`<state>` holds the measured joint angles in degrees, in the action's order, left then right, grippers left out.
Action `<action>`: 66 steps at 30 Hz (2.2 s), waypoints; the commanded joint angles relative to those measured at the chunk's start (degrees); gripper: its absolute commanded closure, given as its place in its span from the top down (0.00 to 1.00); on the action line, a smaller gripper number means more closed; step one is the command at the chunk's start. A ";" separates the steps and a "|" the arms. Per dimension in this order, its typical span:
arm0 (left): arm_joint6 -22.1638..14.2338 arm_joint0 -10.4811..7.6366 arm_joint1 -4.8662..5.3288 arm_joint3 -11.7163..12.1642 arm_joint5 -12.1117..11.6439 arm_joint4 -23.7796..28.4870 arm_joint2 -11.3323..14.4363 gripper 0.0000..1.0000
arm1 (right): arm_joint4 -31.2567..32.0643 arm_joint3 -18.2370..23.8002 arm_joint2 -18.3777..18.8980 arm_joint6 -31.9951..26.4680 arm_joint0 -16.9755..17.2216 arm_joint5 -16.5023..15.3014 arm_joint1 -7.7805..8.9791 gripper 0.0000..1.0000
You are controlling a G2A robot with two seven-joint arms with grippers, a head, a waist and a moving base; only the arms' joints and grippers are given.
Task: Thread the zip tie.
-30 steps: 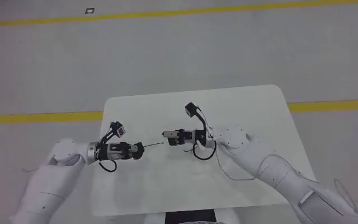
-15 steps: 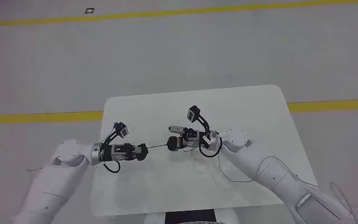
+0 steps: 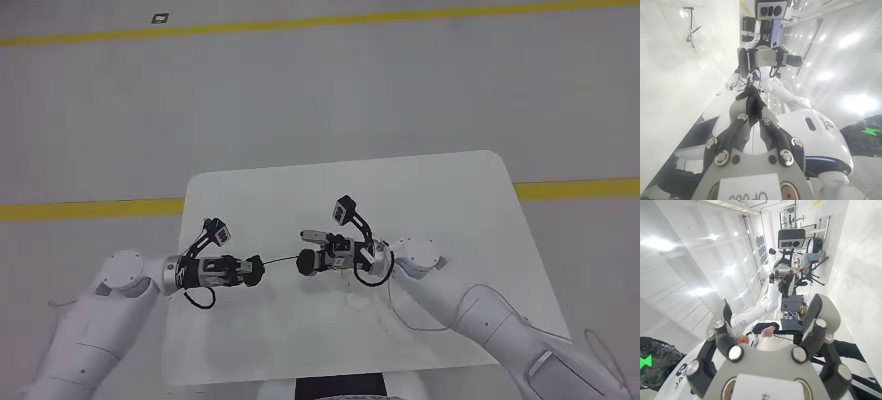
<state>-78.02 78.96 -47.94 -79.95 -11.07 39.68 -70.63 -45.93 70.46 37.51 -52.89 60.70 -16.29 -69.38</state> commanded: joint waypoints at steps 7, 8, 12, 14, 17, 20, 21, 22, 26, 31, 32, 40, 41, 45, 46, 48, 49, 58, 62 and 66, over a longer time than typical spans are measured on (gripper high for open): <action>0.00 0.00 0.00 0.00 0.00 0.00 0.00 0.00 | -1.70 -1.98 0.26 -1.63 0.96 -0.08 -1.04 0.34; 0.00 0.00 0.00 0.00 0.00 0.00 0.00 0.00 | -1.64 -2.13 0.30 -1.67 1.01 -0.10 -1.15 0.33; 0.00 0.00 0.00 0.00 0.00 0.00 0.00 0.00 | -0.95 -2.85 0.35 -1.71 1.17 -0.03 -1.59 0.30; 0.00 0.00 0.00 0.00 0.00 0.00 0.00 0.00 | -0.28 -3.06 0.44 -2.02 1.17 -0.11 -1.76 0.27; 0.00 0.00 0.00 0.00 0.00 0.00 0.00 0.00 | 0.55 -3.11 0.70 -2.08 1.36 -0.18 -1.94 0.22; 0.00 0.00 0.00 0.00 0.00 0.00 0.00 0.00 | 1.19 -3.02 1.09 -2.24 1.65 -0.18 -2.05 0.22; 0.00 0.00 0.00 0.00 0.00 0.00 0.00 0.00 | 1.48 -3.01 1.21 -2.30 1.72 -0.15 -2.06 0.22; 0.00 0.00 0.00 0.00 0.00 0.00 0.00 0.00 | 1.63 -2.99 1.34 -2.33 1.82 -0.12 -2.09 0.22; 0.00 0.00 0.00 0.00 0.00 0.00 0.00 0.00 | 2.18 -2.92 2.06 -2.39 2.28 0.13 -2.16 0.19; 0.00 0.00 0.00 0.00 0.00 0.00 0.00 0.00 | 3.00 -2.51 3.09 -1.84 2.93 -0.25 -2.19 0.17; 0.00 0.00 0.00 0.00 0.00 0.00 0.00 0.00 | 3.12 -2.41 3.24 -1.84 3.03 -0.21 -2.20 0.17; 0.00 0.00 0.00 0.00 0.00 0.00 0.00 0.00 | 4.01 -1.93 4.34 -1.84 3.81 0.33 -2.37 0.09; 0.00 0.00 0.00 0.00 0.00 0.00 0.00 0.00 | 4.12 -1.90 4.47 -1.86 3.87 0.38 -2.39 0.09; 0.00 0.00 0.00 0.00 0.00 0.00 0.00 0.00 | 4.53 -1.78 5.04 -1.89 4.19 0.41 -2.45 0.00; 0.00 0.00 0.00 0.00 0.00 0.00 0.00 0.00 | 4.74 -1.77 5.16 -1.88 4.22 0.43 -2.46 0.00; 0.00 0.00 0.00 0.00 0.00 0.00 0.00 0.00 | 5.08 -1.70 5.42 -1.90 4.35 0.50 -2.49 0.00; 0.00 0.00 0.00 0.00 0.00 0.00 0.00 0.00 | 5.23 -1.68 5.52 -1.91 4.40 0.51 -2.51 0.00; 0.00 0.00 0.00 0.00 0.00 0.00 0.00 1.00 | 4.95 -2.33 7.08 -1.58 5.28 0.02 -2.66 0.00; 0.00 0.00 0.00 0.00 0.00 0.00 0.00 1.00 | 5.10 -2.59 7.97 -1.55 5.63 -0.65 -2.64 0.00; 0.00 0.00 0.00 0.00 0.00 0.00 0.00 1.00 | 5.93 -2.49 8.38 -0.42 5.98 -1.91 -2.64 0.00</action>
<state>-78.02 78.96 -47.94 -79.95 -11.07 39.68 -70.63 -39.96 67.96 45.91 -53.27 66.69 -18.24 -72.02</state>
